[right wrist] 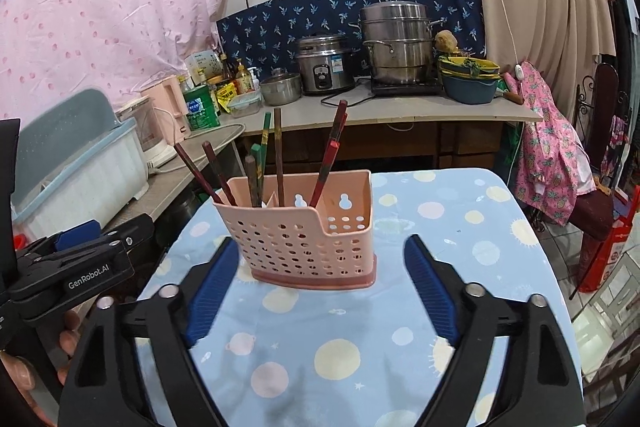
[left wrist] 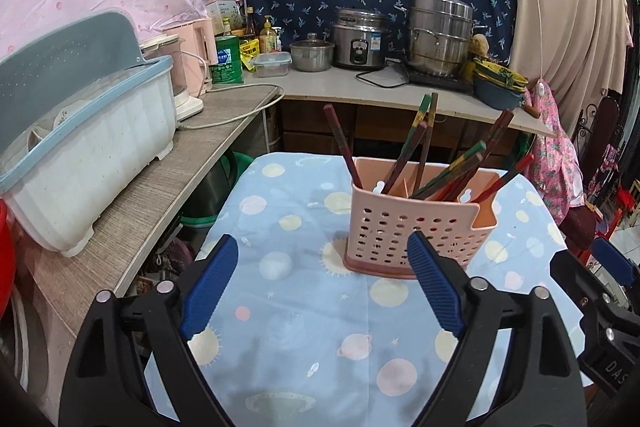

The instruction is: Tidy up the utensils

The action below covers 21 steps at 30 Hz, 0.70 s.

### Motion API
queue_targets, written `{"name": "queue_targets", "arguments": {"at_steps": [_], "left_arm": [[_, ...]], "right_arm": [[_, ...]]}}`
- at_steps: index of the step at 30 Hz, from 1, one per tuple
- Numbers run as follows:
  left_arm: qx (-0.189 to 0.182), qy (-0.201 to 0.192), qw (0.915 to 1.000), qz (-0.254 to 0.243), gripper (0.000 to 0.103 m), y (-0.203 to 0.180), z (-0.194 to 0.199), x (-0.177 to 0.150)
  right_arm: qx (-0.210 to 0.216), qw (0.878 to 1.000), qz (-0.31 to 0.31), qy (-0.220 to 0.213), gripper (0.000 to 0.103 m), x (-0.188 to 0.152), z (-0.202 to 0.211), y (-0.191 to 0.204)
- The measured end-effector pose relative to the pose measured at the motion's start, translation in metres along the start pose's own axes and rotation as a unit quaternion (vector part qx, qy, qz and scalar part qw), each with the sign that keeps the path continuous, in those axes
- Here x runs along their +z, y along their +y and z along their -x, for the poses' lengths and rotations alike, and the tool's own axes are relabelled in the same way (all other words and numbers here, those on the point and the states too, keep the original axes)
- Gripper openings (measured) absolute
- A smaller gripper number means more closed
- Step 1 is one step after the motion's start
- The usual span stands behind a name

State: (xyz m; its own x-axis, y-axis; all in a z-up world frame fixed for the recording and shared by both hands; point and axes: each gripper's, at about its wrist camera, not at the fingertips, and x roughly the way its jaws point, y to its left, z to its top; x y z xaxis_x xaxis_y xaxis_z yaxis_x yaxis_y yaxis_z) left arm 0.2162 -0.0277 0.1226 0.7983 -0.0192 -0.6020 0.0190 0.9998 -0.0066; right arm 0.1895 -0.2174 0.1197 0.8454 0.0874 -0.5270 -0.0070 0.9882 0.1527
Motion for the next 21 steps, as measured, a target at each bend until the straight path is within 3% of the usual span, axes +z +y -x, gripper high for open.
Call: {"name": "queue_targets", "arguments": {"at_steps": [4,7,21], "left_arm": [[0.003,0.009,0.9999,-0.006,0.088,-0.001,-0.004,-0.008],[0.004,0.017,0.9998,-0.011,0.089,-0.002,-0.006,-0.015],[0.010,0.049,0.9987,-0.008,0.094,-0.003,-0.015,-0.034]], "right_arm": [[-0.003,1.000,-0.001,0.008,0.086,-0.006,-0.003,-0.001],[-0.007,1.000,0.001,0.016,0.097,-0.010,-0.005,-0.001],[-0.026,0.999,0.014,0.035,0.097,-0.030,-0.012,0.002]]}}
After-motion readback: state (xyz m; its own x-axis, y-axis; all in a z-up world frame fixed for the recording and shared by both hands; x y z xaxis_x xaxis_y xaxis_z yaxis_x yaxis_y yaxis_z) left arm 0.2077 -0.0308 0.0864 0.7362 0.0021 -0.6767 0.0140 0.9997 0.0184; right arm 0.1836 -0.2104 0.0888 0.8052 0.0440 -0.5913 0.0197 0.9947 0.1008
